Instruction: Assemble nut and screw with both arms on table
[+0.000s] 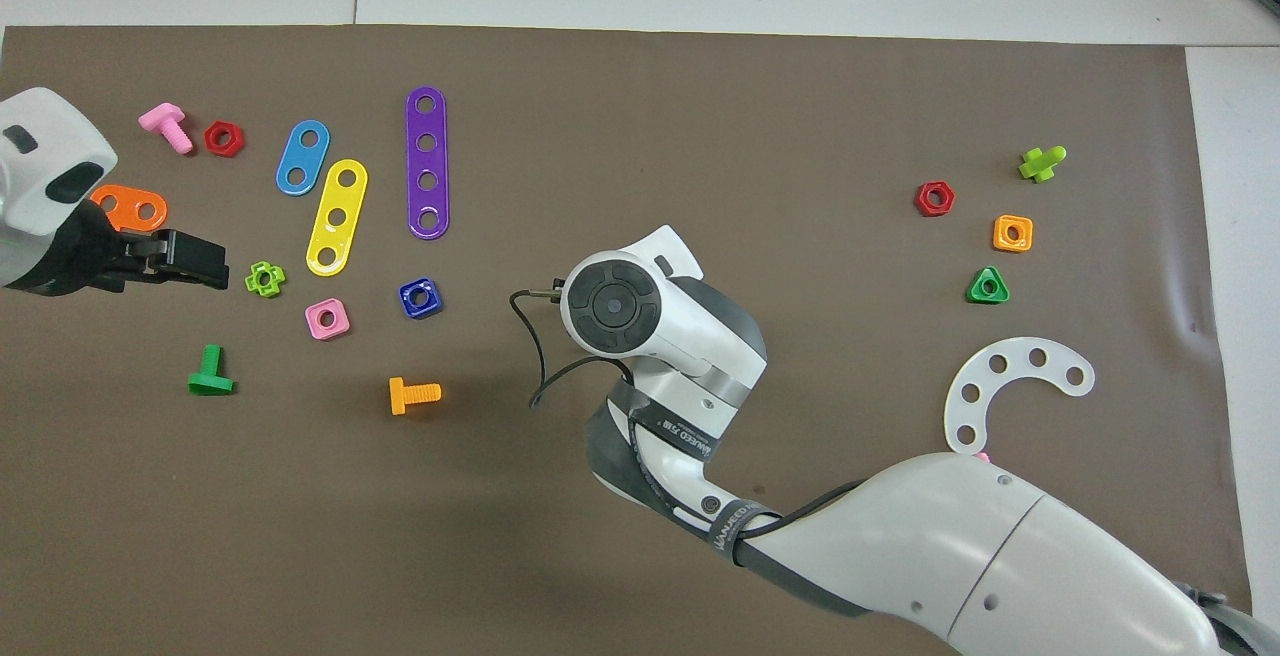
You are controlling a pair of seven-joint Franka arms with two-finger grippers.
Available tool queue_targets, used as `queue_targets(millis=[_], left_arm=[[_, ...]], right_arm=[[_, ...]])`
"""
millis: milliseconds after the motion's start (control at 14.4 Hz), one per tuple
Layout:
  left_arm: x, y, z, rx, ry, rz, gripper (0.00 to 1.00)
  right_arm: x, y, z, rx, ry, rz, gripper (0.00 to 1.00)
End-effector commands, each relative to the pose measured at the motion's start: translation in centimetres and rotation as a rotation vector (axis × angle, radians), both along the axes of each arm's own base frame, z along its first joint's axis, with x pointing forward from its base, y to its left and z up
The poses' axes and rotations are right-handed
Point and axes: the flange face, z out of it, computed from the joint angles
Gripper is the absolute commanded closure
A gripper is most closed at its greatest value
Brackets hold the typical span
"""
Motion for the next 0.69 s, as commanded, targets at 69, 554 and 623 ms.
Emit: queue_targets(millis=[69, 554, 623], left_arm=[[0.7, -2.4, -1.8, 0.002, -0.016, 0.047, 0.0], [1.6, -7.1, -10.6, -0.002, -0.079, 0.151, 0.02], [1.4, -7.7, -11.8, -0.004, -0.084, 0.147, 0.03]], right_arm=[[1.2, -2.4, 6.1, 0.008, -0.103, -0.048, 0.0], [6.1, -16.8, 18.5, -0.018, -0.116, -0.109, 0.0], [6.4, -19.8, 19.9, -0.026, -0.092, -0.084, 0.0]])
